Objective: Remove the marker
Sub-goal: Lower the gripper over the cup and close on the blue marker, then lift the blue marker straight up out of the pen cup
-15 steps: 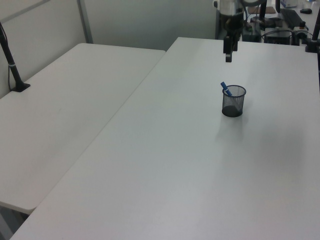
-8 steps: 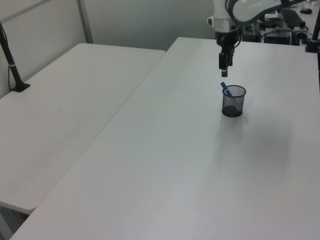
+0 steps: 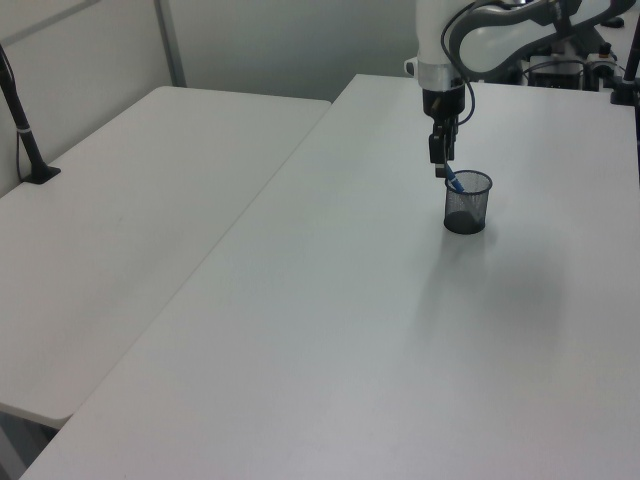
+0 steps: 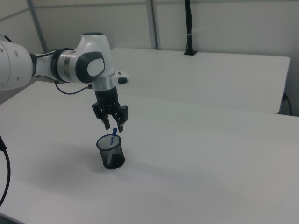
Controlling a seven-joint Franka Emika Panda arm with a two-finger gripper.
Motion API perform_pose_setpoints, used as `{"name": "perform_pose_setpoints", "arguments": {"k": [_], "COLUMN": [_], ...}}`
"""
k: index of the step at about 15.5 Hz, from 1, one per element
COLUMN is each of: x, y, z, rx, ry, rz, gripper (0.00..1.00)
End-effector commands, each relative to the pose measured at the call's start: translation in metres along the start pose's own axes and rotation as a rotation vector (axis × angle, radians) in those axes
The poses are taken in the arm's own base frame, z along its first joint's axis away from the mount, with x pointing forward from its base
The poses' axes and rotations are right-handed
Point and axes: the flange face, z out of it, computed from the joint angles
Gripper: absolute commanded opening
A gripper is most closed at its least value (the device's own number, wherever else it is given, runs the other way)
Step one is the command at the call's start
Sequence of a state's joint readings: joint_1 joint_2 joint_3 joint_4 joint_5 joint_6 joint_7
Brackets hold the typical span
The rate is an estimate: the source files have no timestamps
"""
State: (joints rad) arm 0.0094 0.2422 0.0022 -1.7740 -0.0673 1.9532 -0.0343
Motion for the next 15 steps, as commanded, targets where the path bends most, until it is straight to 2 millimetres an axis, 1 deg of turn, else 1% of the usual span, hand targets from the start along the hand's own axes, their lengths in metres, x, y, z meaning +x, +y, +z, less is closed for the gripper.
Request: {"name": "perform_pose_setpoints", "arguments": {"k": [1,3,5,9,14,15], "x": [0.002,0.002,0.001,0.0,-0.003,-0.004], "y": [-0.004,-0.003,-0.003,-0.002,0.004,0.005], "z": [0.008,0.007,0.007,0.007,-0.009,-0.017], "rx": [-0.011,-0.011,-0.011,-0.014,-0.015,-0.015], "ry": [0.008,0.008,0.006,0.0,0.013,0.015], "rz": [0.006,0.008,0.007,0.006,0.018,0.02], "gripper": [0.42,0.34,0.31,0.15,0.14,0.14]}}
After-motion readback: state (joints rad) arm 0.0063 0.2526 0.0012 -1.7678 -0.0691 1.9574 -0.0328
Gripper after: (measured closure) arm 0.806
